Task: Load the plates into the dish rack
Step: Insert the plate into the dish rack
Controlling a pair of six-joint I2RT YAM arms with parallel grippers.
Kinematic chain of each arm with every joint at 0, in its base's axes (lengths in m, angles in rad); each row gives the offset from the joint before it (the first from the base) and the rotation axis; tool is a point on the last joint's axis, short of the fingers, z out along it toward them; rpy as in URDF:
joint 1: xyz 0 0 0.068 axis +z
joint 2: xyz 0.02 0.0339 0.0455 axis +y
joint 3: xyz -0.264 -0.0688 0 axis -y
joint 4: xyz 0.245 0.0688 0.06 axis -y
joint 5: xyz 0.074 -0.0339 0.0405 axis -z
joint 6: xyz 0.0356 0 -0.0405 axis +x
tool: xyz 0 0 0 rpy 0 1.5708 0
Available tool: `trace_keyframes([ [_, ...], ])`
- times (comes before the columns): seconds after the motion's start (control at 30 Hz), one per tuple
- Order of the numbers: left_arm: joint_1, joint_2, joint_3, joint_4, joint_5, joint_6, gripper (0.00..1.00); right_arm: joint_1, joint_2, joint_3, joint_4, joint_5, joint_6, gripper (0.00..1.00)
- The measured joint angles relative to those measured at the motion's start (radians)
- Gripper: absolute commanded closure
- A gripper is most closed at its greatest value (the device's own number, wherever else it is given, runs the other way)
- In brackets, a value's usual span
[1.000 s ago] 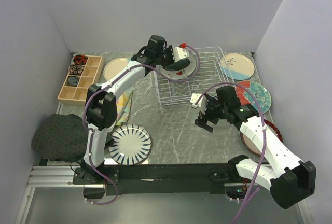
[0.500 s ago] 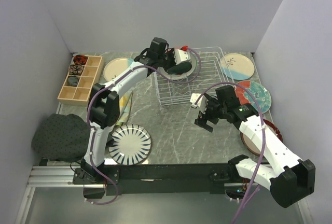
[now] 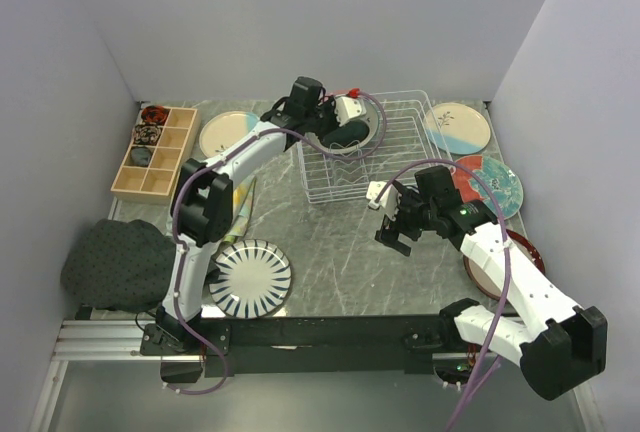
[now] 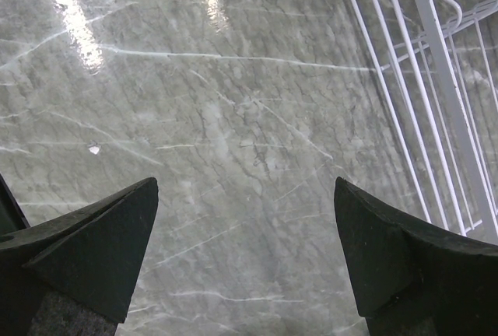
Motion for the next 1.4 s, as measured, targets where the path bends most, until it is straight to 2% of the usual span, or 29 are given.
trace_keyframes([
  [0.23, 0.001, 0.018, 0.000, 0.010, 0.000, -0.031, 0.81, -0.006, 0.003, 0.000, 0.000, 0.001, 0.000, 0.00],
  [0.43, 0.001, 0.033, -0.003, 0.016, 0.002, -0.047, 0.76, -0.014, 0.003, 0.000, 0.000, 0.000, 0.000, 0.00],
  [0.83, 0.005, 0.046, -0.003, 0.072, 0.002, -0.100, 0.61, -0.025, 0.014, 0.000, 0.000, 0.000, 0.000, 0.00],
  [0.97, 0.005, 0.029, -0.008, 0.075, 0.006, -0.143, 0.50, -0.039, 0.014, 0.000, -0.001, -0.003, -0.001, 0.00],
  [1.03, 0.005, -0.010, -0.035, 0.077, 0.011, -0.174, 0.47, -0.049, 0.011, 0.000, -0.001, -0.007, -0.003, 0.00],
  [1.1, 0.006, -0.067, -0.064, 0.079, 0.017, -0.207, 0.39, -0.065, 0.004, 0.000, -0.001, -0.013, -0.004, 0.00],
  [1.23, 0.006, -0.221, -0.134, 0.115, 0.031, -0.276, 0.33, -0.103, -0.025, 0.000, -0.002, -0.031, -0.004, 0.00],
  [1.33, 0.006, -0.373, -0.217, 0.155, 0.045, -0.327, 0.23, -0.138, -0.052, 0.000, -0.002, -0.050, -0.004, 0.00],
  [1.4, 0.006, -0.466, -0.276, 0.181, 0.045, -0.359, 0.10, -0.154, -0.065, 0.000, -0.003, -0.067, -0.004, 0.00],
])
